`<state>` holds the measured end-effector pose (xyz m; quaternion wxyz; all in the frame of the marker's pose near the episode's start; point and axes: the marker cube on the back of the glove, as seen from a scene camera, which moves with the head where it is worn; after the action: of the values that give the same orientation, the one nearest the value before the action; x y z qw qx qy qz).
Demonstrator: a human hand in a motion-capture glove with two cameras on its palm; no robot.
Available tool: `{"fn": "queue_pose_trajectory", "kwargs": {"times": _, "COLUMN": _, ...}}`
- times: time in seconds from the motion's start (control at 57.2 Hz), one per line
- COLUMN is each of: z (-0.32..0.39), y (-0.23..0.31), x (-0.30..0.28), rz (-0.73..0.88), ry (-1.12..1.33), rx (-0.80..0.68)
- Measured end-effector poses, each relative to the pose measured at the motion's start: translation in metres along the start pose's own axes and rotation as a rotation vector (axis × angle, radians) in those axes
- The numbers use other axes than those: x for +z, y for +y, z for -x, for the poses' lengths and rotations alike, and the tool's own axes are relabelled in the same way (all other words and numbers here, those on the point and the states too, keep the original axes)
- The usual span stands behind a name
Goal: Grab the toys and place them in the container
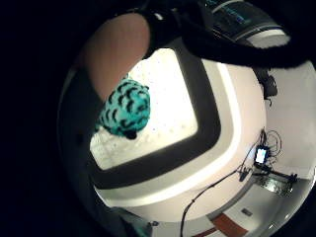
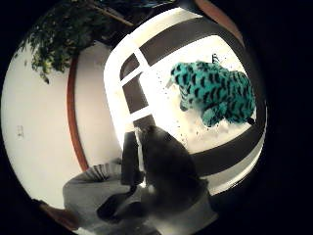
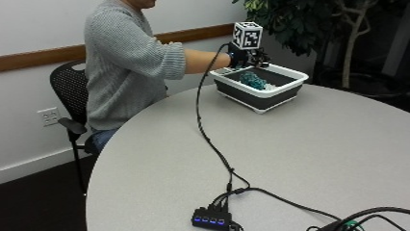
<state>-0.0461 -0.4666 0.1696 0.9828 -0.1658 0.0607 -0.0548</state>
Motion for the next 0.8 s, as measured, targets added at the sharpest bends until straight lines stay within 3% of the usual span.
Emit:
{"fn": "queue_pose_trajectory", "kwargs": {"times": 0.157, "z": -0.01, "y": 0.064, "x": -0.023, "rz": -0.076, "ry": -0.013, "rx": -0.028}}
{"fn": "queue_pose_trajectory", "kwargs": {"times": 0.227, "z": -0.029, "y": 0.103, "x": -0.036, "rz": -0.123, "ry": 0.073, "rx": 0.126}}
{"fn": "queue_pose_trajectory", "kwargs": {"times": 0.367, "z": -0.09, "y": 0.211, "x": -0.065, "rz": -0.22, "ry": 0.194, "rx": 0.203}}
{"fn": "queue_pose_trajectory", "kwargs": {"times": 0.437, "z": -0.111, "y": 0.263, "x": -0.072, "rz": -0.237, "ry": 0.13, "rx": 0.161}}
{"fn": "queue_pose_trajectory", "kwargs": {"times": 0.489, "z": -0.126, "y": 0.289, "x": -0.068, "rz": -0.226, "ry": 0.213, "rx": 0.179}}
{"fn": "queue_pose_trajectory", "kwargs": {"times": 0.577, "z": -0.123, "y": 0.321, "x": -0.058, "rz": -0.231, "ry": 0.144, "rx": 0.243}}
{"fn": "queue_pose_trajectory", "kwargs": {"times": 0.664, "z": -0.106, "y": 0.352, "x": -0.038, "rz": -0.227, "ry": 0.109, "rx": 0.177}}
{"fn": "queue_pose_trajectory", "kwargs": {"times": 0.804, "z": -0.074, "y": 0.416, "x": 0.0, "rz": -0.256, "ry": 0.103, "rx": 0.211}}
